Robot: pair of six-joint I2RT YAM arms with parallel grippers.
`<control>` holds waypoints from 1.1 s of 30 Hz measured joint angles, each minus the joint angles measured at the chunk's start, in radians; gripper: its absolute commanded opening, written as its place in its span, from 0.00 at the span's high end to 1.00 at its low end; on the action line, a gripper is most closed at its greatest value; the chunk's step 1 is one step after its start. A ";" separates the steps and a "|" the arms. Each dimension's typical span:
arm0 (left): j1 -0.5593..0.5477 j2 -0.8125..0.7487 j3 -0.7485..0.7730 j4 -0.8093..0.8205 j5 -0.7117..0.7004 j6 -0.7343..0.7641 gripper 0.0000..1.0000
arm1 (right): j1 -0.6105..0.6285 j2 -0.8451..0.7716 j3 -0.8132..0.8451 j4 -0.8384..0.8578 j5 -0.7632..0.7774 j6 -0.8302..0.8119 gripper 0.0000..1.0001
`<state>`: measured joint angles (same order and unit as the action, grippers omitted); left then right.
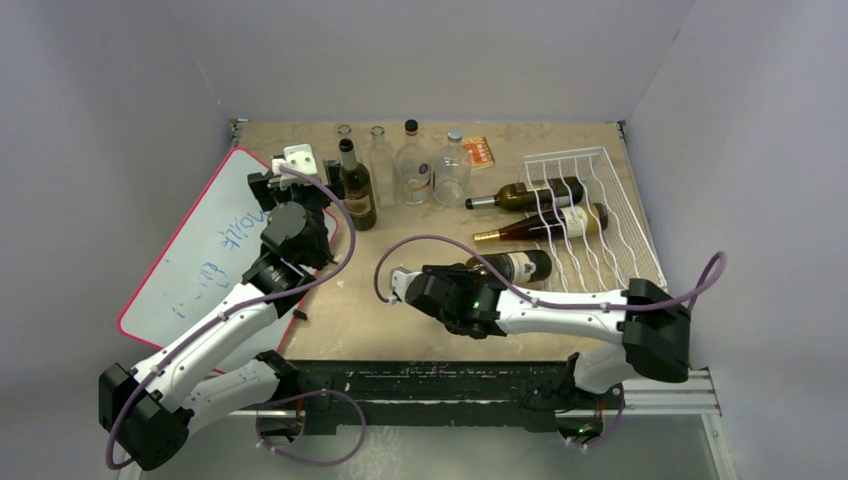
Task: Take the wine bottle off the wine rack
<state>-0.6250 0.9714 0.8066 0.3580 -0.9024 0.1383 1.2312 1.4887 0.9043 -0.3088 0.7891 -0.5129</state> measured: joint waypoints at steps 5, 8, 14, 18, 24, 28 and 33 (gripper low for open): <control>0.000 0.000 0.000 0.000 0.000 0.000 0.00 | 0.005 -0.117 0.075 -0.003 -0.142 0.084 1.00; 0.000 -0.001 0.000 0.000 0.000 0.000 0.00 | 0.006 -0.203 0.089 0.039 -0.214 0.128 1.00; 0.000 -0.001 0.000 0.000 0.000 0.000 0.00 | 0.006 -0.234 0.143 0.111 -0.294 0.233 1.00; 0.000 -0.001 0.000 0.000 0.000 0.000 0.00 | -0.004 -0.227 0.152 0.183 -0.312 0.291 1.00; 0.000 -0.001 0.000 0.000 0.000 0.000 0.00 | -0.087 -0.165 0.201 0.288 -0.345 0.394 1.00; 0.000 -0.001 0.000 0.000 0.000 0.000 0.00 | -0.158 -0.099 0.247 0.380 -0.336 0.454 1.00; 0.000 -0.001 0.000 0.000 0.000 0.000 0.00 | -0.223 -0.008 0.310 0.483 -0.293 0.508 1.00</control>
<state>-0.6250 0.9707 0.8066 0.3576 -0.9024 0.1379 1.0084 1.4807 1.2144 0.1738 0.4957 -0.0048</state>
